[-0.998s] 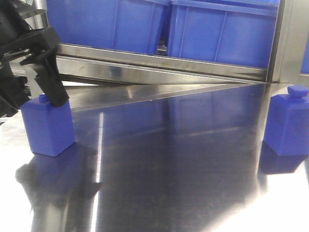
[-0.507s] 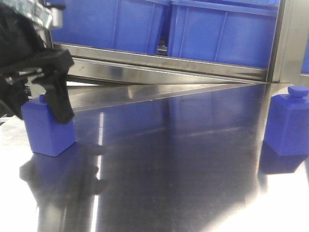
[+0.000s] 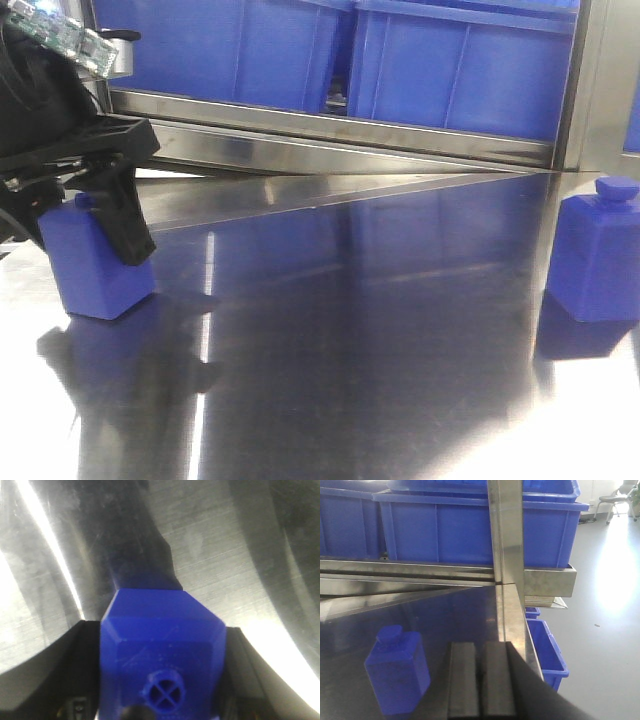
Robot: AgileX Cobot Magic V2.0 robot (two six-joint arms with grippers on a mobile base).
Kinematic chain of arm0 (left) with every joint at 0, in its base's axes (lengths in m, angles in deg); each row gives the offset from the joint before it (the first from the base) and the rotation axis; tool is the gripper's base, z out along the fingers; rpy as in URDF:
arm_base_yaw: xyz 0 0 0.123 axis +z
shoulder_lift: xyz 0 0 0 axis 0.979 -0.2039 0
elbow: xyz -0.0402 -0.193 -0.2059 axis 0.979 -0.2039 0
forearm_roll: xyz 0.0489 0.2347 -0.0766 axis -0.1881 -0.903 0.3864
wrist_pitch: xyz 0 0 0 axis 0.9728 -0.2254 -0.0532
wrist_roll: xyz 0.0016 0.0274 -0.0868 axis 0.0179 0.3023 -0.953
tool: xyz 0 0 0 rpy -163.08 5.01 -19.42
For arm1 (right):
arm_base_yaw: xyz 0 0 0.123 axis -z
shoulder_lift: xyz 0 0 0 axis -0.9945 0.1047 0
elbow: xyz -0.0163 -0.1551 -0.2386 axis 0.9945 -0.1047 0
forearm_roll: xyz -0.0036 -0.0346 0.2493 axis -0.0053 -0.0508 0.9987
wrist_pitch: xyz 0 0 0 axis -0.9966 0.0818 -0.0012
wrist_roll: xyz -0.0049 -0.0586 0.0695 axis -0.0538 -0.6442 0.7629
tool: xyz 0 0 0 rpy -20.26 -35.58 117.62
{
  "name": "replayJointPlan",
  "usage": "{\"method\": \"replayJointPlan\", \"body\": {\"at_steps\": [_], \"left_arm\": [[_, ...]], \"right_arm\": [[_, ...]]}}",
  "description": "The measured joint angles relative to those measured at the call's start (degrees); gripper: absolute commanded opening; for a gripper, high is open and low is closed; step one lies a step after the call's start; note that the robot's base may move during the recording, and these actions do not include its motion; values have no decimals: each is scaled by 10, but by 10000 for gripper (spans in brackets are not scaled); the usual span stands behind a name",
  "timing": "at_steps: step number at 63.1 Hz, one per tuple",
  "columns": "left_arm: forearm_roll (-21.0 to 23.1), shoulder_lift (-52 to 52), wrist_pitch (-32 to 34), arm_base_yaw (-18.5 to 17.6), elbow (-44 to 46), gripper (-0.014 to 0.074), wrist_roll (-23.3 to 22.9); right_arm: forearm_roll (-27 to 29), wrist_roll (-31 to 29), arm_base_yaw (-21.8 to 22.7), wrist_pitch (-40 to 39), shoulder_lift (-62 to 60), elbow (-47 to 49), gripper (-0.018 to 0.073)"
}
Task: Pick and sort blue part to right shelf
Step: 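Grasp the blue part nearest the left gripper and lift it, then grasp the other blue part with the right gripper and lift it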
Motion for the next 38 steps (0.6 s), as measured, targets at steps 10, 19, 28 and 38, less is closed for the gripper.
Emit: {"method": "replayJointPlan", "body": {"at_steps": [10,19,28,38], "left_arm": [[0,1,-4,0,0,307,0],[2,34,-10,0,-1,307,0],[3,123,15,0,-17,307,0],[-8,233,40,0,-57,307,0]], "right_arm": [[0,0,0,0,0,0,33],[0,0,0,0,0,0,33],[18,0,0,-5,0,2,33],[24,0,0,21,0,44,66]]}}
